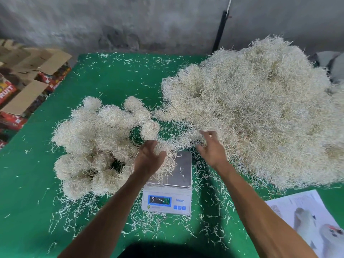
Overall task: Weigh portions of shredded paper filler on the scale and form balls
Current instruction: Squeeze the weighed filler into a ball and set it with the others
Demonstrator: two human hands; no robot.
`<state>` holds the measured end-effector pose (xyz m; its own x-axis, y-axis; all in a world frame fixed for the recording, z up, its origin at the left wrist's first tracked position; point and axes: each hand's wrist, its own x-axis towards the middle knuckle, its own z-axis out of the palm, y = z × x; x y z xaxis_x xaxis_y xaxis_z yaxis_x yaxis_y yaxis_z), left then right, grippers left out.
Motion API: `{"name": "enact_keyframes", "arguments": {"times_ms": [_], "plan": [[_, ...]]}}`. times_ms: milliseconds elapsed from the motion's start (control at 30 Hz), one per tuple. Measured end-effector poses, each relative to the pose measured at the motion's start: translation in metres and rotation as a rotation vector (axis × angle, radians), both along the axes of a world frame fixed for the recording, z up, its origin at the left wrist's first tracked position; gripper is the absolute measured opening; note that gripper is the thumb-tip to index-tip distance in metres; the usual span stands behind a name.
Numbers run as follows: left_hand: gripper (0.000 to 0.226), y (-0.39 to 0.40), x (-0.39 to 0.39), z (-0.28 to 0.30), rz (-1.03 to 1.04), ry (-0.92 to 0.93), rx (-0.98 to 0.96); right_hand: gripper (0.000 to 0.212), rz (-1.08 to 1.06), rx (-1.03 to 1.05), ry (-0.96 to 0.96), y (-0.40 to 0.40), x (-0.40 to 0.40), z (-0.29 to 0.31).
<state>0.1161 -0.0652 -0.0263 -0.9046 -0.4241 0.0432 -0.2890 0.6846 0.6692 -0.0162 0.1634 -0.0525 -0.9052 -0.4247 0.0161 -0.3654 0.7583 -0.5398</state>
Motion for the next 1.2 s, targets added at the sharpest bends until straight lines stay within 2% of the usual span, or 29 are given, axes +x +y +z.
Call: {"name": "enact_keyframes", "arguments": {"times_ms": [67, 100, 133, 200, 233, 267, 367, 400, 500, 533, 567, 633, 733, 833, 900, 1000, 1200], "plan": [[0.053, 0.002, 0.000, 0.005, -0.057, 0.018, 0.015, 0.068, 0.259, 0.037, -0.058, -0.020, 0.013, 0.006], [0.053, 0.002, -0.001, 0.006, -0.085, 0.036, 0.018, 0.065, 0.317, 0.036, -0.093, -0.029, 0.018, 0.007], [0.053, 0.002, -0.001, 0.008, -0.098, 0.059, 0.018, 0.056, 0.336, 0.035, -0.117, -0.037, 0.021, 0.008], [0.052, -0.004, 0.001, 0.012, -0.075, 0.076, -0.006, 0.023, 0.289, 0.035, -0.163, -0.044, 0.019, 0.013], [0.051, -0.010, 0.003, 0.013, -0.049, 0.065, -0.020, 0.021, 0.211, -0.054, -0.220, -0.042, 0.016, 0.013], [0.050, -0.018, 0.006, 0.012, -0.016, 0.048, -0.023, 0.030, 0.078, -0.192, -0.294, -0.036, 0.010, 0.012], [0.047, -0.036, 0.019, 0.006, 0.077, -0.016, 0.024, 0.040, -0.461, -0.723, -0.599, -0.012, -0.014, 0.020], [0.047, -0.037, 0.022, 0.004, 0.091, -0.025, 0.062, 0.040, -0.540, -0.765, -0.619, -0.005, -0.020, 0.020], [0.049, -0.027, 0.022, -0.002, 0.067, -0.040, 0.100, 0.029, -0.430, -0.663, -0.662, -0.012, -0.020, 0.023], [0.049, -0.022, 0.019, -0.003, 0.048, -0.024, 0.092, 0.033, -0.368, -0.584, -0.683, -0.018, -0.017, 0.023], [0.049, -0.016, 0.017, -0.004, 0.025, 0.002, 0.100, 0.049, -0.313, -0.479, -0.664, -0.022, -0.013, 0.021], [0.053, -0.006, 0.013, -0.004, -0.069, 0.055, 0.123, 0.074, -0.216, -0.217, -0.528, -0.028, -0.006, 0.018], [0.080, -0.002, 0.011, 0.001, -0.210, 0.026, 0.103, 0.076, -0.183, 0.003, -0.298, -0.025, 0.001, 0.012], [0.102, -0.008, 0.011, 0.010, -0.232, -0.021, 0.012, 0.062, -0.220, -0.014, -0.171, -0.018, 0.003, 0.013], [0.105, -0.013, 0.013, 0.015, -0.180, -0.029, -0.066, 0.054, -0.241, -0.061, -0.145, -0.015, 0.006, 0.016], [0.094, -0.019, 0.014, 0.020, -0.087, -0.015, -0.087, 0.050, -0.247, -0.056, -0.148, -0.010, 0.008, 0.019], [0.080, -0.024, 0.024, 0.010, 0.003, -0.040, 0.031, 0.047, -0.204, -0.044, -0.161, -0.010, 0.019, 0.018]]}}
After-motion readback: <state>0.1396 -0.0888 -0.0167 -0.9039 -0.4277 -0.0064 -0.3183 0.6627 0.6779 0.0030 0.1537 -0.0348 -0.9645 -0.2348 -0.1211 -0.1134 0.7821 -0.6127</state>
